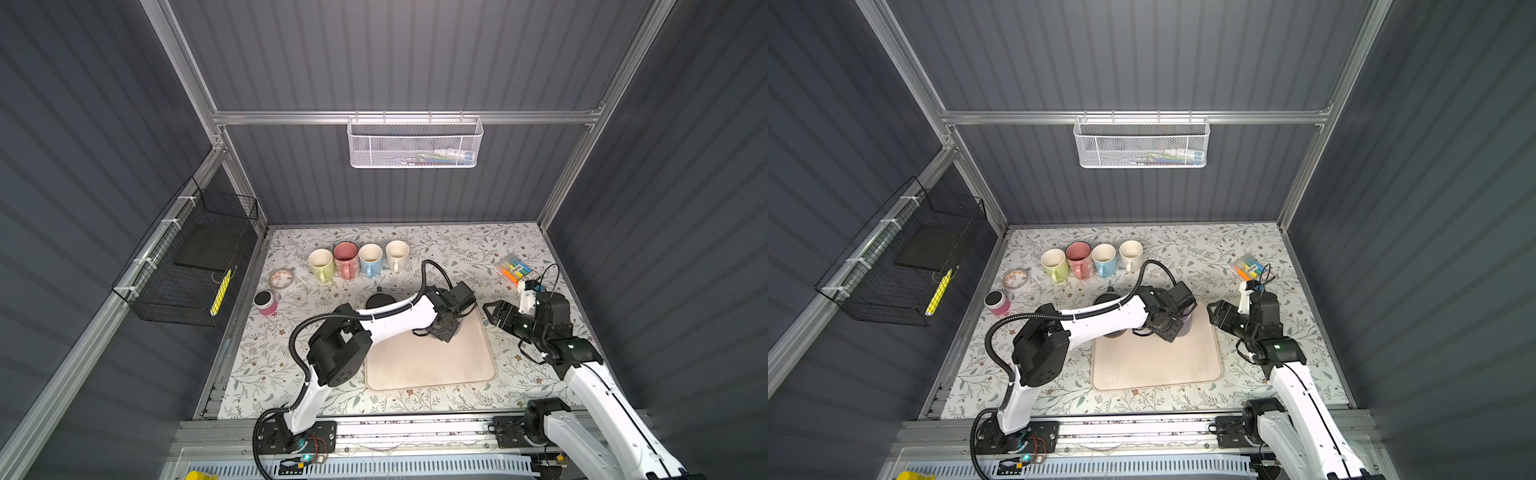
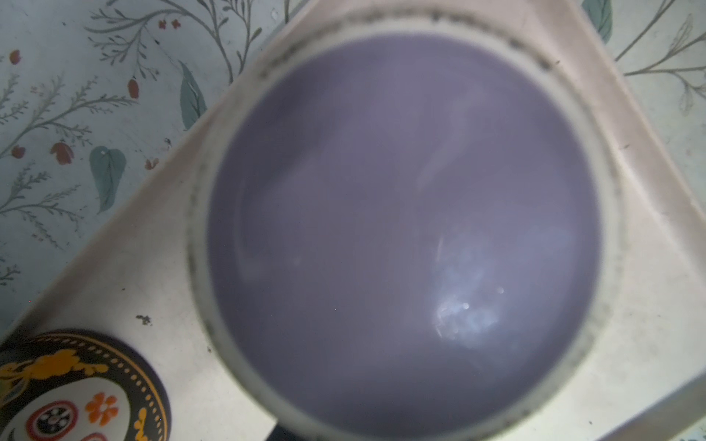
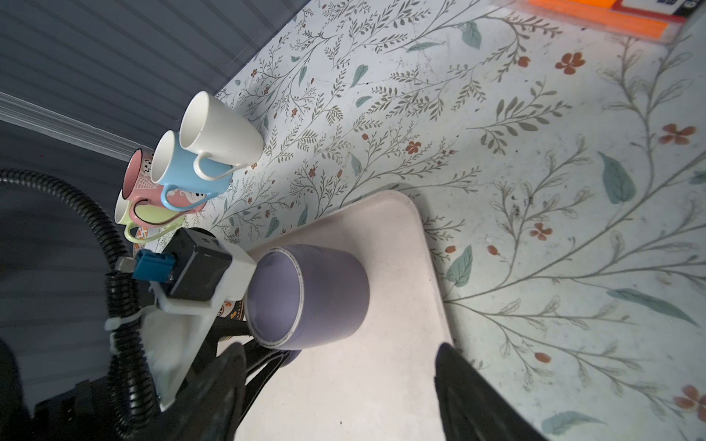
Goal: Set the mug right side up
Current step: 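Lower the left gripper onto the lavender mug, close and lift it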
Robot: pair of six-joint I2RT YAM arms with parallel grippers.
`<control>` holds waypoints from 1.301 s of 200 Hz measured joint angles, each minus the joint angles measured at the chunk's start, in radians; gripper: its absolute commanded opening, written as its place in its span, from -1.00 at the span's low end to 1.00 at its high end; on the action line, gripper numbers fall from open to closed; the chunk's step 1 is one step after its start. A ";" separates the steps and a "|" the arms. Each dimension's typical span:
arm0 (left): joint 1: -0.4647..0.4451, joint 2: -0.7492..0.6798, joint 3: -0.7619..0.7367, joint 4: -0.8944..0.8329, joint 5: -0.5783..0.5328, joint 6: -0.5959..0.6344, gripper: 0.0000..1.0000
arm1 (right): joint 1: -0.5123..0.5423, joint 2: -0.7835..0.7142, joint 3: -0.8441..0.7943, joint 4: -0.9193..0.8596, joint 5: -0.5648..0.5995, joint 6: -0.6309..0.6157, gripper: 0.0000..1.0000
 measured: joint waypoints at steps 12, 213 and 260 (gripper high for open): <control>0.000 0.003 0.001 0.002 0.002 0.000 -0.58 | 0.000 0.000 0.000 0.000 -0.002 0.000 0.55; 0.025 -0.161 -0.075 0.053 0.017 0.016 -1.00 | -0.007 -0.109 -0.034 0.060 -0.123 0.014 0.56; 0.082 -0.298 -0.167 0.114 0.065 0.020 -1.00 | -0.012 -0.205 -0.089 0.161 -0.216 0.060 0.55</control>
